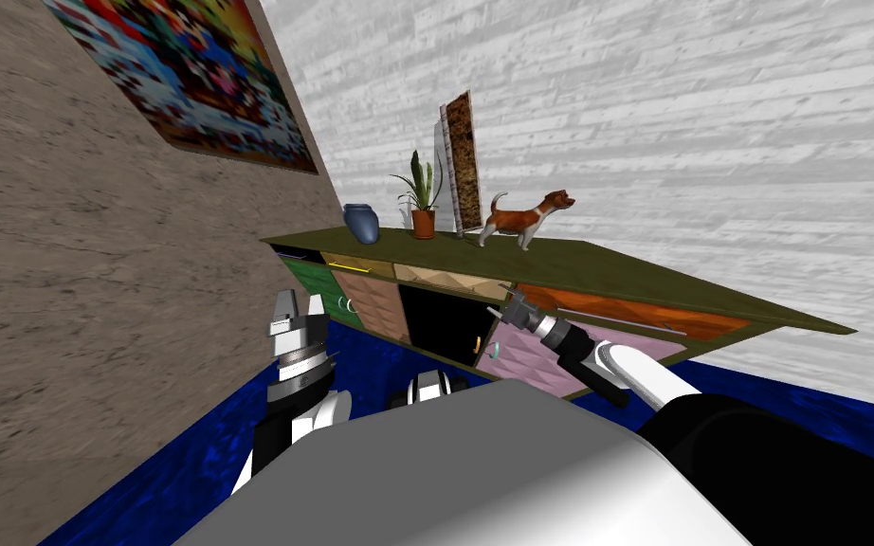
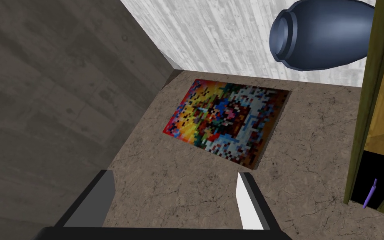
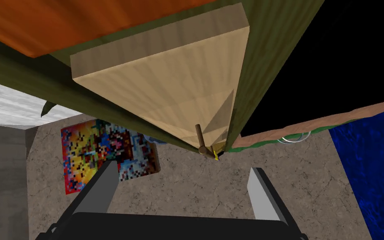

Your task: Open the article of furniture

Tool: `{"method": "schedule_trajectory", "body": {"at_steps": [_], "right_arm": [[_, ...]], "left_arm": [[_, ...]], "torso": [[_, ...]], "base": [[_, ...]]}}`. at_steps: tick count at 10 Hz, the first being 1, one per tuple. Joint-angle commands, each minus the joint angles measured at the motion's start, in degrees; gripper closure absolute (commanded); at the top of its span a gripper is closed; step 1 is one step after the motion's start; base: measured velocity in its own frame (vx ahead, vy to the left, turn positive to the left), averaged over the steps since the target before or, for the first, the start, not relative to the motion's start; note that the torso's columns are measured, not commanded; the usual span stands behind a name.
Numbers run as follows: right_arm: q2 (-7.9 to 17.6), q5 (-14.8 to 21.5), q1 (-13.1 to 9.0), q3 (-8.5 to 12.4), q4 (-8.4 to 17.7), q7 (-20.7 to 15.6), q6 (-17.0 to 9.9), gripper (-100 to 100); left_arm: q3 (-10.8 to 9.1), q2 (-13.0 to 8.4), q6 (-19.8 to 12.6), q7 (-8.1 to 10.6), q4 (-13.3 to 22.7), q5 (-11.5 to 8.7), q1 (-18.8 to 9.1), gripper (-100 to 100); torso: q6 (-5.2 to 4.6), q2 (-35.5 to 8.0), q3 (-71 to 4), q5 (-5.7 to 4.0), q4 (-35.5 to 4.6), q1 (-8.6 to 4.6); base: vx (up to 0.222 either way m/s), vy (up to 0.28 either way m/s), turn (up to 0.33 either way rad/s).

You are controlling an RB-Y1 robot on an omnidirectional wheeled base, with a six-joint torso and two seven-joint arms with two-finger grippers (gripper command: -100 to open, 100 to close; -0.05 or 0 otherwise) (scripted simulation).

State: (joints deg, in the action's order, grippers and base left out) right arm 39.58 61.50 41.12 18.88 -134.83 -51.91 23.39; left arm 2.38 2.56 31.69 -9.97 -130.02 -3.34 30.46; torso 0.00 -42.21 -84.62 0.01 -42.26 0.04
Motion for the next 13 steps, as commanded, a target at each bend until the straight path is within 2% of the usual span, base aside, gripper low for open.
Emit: {"method": "schedule_trajectory", "body": {"at_steps": [1, 8, 10, 11, 13], "right_arm": [[2.4, 3.9, 1.0, 0.7, 0.0, -4.3, 0.2, -100], [8.4, 11.8, 2.8, 2.2, -0.3, -12.3, 0.5, -100], [8.0, 11.3, 2.7, 2.0, -0.3, -11.8, 0.4, -100], [8.0, 11.3, 2.7, 2.0, -0.3, -11.8, 0.4, 100], [7.8, 11.5, 3.3, 2.2, -1.6, -11.5, 1.0, 100]], "left_arm": [[0.0, 0.0, 0.0, 0.0, 0.0, 0.0, 0.0, 0], [0.0, 0.0, 0.0, 0.0, 0.0, 0.0, 0.0, 0], [-0.01, 0.0, 0.0, 0.0, 0.0, 0.0, 0.0, 0], [-0.01, 0.0, 0.0, 0.0, 0.0, 0.0, 0.0, 0], [0.0, 0.0, 0.0, 0.0, 0.0, 0.0, 0.0, 0]], "torso": [[0.0, -0.1, 0.1, 0.0, 0.0, -0.02], [0.0, -0.1, 0.1, -0.02, 0.0, -0.06], [-0.01, -0.1, 0.1, -0.02, 0.0, -0.09], [-0.01, -0.2, 0.1, -0.04, -0.1, -0.14], [-0.07, -0.2, 0.2, -0.25, 0.3, -0.03]], "base": [[0.065, 0.074, 0.013], [0.051, 0.058, 0.008], [0.013, 0.017, 0.0], [0.0, 0.0, 0.0], [-0.113, 0.08, -0.087]]}}
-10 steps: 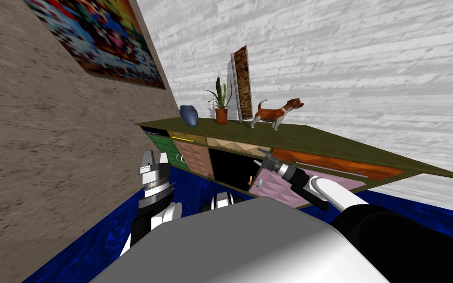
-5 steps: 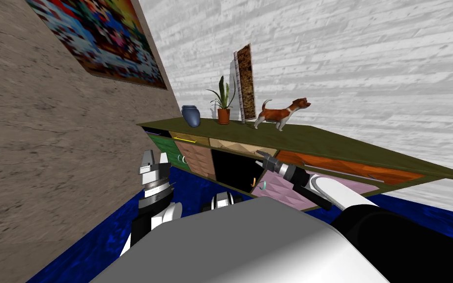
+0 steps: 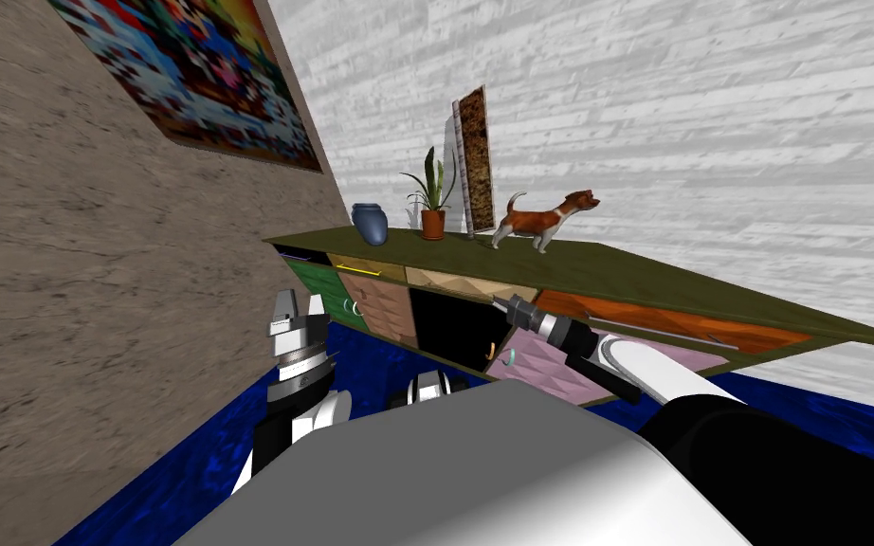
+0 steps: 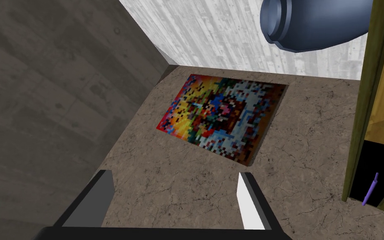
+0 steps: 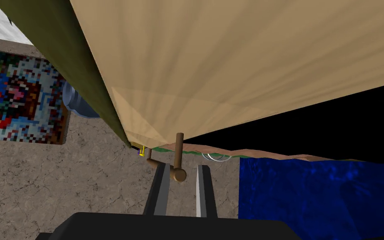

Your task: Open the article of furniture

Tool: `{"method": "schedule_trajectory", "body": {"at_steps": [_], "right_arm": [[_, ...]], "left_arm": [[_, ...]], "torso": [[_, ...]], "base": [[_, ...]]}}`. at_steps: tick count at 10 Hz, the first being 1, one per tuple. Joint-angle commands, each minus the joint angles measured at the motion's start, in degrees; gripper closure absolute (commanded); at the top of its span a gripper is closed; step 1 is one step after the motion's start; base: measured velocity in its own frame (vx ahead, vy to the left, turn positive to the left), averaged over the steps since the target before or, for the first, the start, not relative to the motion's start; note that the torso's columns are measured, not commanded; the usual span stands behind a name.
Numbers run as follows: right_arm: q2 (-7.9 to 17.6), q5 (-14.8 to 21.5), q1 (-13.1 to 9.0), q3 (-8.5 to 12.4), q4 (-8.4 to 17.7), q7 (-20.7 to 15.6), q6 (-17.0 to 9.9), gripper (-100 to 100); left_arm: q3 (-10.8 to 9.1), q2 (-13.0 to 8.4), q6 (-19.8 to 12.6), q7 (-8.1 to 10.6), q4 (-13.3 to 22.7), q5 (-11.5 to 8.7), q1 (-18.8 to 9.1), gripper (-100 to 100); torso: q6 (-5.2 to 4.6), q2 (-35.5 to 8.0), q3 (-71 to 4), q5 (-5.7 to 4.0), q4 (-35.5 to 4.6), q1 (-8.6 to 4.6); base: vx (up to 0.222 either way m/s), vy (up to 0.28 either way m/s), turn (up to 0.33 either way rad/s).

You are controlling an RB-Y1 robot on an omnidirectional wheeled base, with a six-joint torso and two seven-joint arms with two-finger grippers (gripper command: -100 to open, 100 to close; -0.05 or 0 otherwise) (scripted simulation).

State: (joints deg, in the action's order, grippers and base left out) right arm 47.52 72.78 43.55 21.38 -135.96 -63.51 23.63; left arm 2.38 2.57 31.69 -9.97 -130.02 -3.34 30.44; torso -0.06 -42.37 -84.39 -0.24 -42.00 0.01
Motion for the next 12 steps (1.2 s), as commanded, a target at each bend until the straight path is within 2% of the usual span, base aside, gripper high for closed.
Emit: {"method": "schedule_trajectory", "body": {"at_steps": [1, 3, 4, 12], "right_arm": [[-0.2, 0.3, 1.2, -0.2, -1.0, 0.2, 0.9, 100], [-0.3, 0.4, 1.2, 0.2, -1.9, 0.3, 0.7, 100], [1.2, -0.5, 1.6, 2.3, -3.0, 2.1, 1.3, -100], [7.0, -4.0, 3.0, 11.3, -7.2, 9.5, 3.3, -100]], "left_arm": [[0.0, 0.0, 0.0, 0.0, 0.0, 0.0, 0.0, 0], [0.0, 0.0, 0.0, 0.0, 0.0, 0.0, 0.0, 0], [0.0, 0.0, 0.0, 0.0, 0.0, 0.0, 0.0, 0], [-0.01, 0.0, 0.0, 0.0, 0.0, 0.0, 0.0, 0]], "torso": [[0.04, 0.1, 0.0, -0.09, 0.1, -0.15], [0.02, 0.2, -0.2, -0.01, 0.0, -0.26], [0.05, 0.5, -0.4, 0.1, -0.1, -0.38], [0.06, 0.1, -0.2, 0.24, -0.3, 0.01]], "base": [[-0.165, 0.09, -0.067], [-0.143, 0.089, -0.055], [-0.003, 0.025, -0.101], [0.036, 0.016, -0.094]]}}
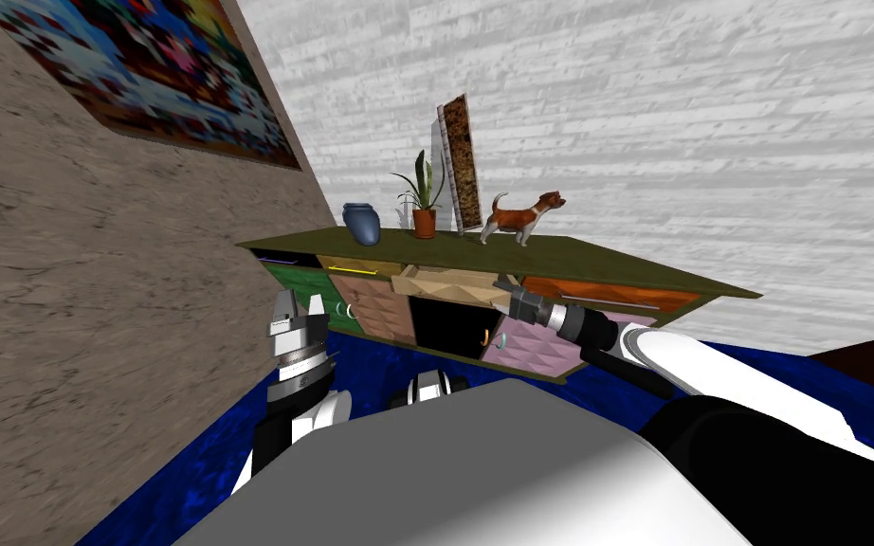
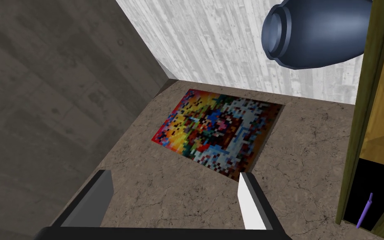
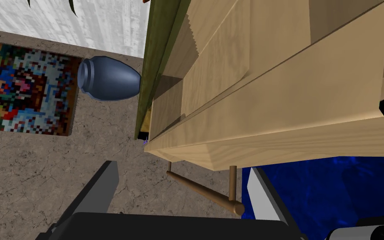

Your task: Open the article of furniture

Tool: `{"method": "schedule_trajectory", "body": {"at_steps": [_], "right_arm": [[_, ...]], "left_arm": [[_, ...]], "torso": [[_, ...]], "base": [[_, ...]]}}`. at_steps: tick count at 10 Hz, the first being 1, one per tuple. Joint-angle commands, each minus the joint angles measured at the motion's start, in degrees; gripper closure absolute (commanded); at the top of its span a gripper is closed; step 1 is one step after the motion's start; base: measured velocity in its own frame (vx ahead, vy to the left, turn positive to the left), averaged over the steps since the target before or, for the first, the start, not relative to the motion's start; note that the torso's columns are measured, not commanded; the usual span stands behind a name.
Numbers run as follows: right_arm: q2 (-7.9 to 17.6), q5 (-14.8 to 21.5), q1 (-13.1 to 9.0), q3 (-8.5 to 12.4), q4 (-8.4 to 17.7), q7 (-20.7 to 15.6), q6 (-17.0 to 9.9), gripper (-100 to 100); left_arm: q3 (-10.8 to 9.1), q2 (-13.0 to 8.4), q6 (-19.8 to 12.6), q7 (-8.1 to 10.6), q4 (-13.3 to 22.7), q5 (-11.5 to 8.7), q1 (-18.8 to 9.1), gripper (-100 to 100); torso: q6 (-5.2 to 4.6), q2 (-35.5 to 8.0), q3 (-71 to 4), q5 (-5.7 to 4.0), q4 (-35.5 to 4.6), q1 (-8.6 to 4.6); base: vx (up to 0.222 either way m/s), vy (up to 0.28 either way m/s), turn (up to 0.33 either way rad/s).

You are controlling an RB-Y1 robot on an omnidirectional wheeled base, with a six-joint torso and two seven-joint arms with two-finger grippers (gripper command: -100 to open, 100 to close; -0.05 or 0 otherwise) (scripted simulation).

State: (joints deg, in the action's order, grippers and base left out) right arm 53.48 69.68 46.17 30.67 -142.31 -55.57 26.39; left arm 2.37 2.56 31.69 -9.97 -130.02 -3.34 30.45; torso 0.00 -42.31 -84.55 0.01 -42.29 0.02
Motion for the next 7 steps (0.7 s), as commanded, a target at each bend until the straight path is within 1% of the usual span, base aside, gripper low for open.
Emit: {"method": "schedule_trajectory", "body": {"at_steps": [1, 2, 7], "right_arm": [[0.8, -0.3, 0.0, 0.9, -0.4, 1.0, 0.1, -100], [0.9, -0.4, 0.0, 0.9, -0.4, 1.1, 0.2, 0], [0.9, -0.4, 0.0, 0.9, -0.4, 1.1, 0.2, 0]], "left_arm": [[0.0, 0.0, 0.0, 0.0, 0.0, 0.0, 0.0, 0], [0.0, 0.0, 0.0, 0.0, 0.0, 0.0, 0.0, 0], [0.0, 0.0, 0.0, 0.0, 0.0, 0.0, 0.0, 0]], "torso": [[0.01, 0.0, 0.0, 0.0, 0.0, 0.0], [0.02, 0.0, 0.0, -0.02, 0.0, -0.04], [0.0, 0.0, 0.0, 0.0, 0.0, -0.01]], "base": [[0.011, 0.011, -0.016], [0.0, 0.0, 0.0], [0.0, 0.0, 0.0]]}}
